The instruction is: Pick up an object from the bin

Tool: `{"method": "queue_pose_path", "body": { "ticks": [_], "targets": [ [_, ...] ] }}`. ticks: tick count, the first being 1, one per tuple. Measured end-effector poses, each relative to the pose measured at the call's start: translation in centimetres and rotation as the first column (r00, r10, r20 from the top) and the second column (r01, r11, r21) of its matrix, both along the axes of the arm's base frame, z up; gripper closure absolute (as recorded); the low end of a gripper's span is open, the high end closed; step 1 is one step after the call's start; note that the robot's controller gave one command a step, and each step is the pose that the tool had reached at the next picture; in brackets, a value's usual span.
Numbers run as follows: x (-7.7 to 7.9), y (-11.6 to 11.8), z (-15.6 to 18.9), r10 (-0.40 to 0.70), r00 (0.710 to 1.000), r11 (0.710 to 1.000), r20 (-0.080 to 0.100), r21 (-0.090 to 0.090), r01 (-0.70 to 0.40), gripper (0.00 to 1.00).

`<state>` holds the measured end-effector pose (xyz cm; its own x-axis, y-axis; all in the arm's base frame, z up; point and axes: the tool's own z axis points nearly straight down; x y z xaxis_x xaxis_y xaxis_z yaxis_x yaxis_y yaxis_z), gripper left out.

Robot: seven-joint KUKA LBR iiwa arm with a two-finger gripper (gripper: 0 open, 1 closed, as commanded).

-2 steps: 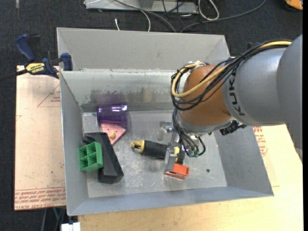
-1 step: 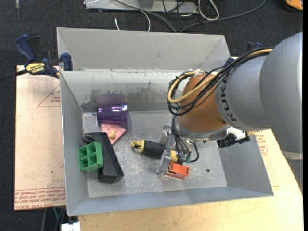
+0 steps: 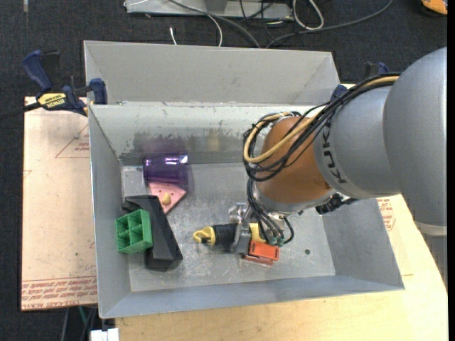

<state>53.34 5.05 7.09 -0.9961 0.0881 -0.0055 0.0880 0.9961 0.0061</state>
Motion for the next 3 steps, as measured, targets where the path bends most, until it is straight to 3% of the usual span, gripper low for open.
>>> {"method": "queue_pose_path", "body": {
  "ticks": [2, 3],
  "targets": [
    [-0.2, 0.0, 1.1, 0.0, 1.0, 1.0, -0.007, 0.0, 0.0, 1.0],
    [-0.3, 0.0, 4.7, -0.001, 1.0, 1.0, -0.009, 0.0, 0.001, 1.0]
  ]
}}
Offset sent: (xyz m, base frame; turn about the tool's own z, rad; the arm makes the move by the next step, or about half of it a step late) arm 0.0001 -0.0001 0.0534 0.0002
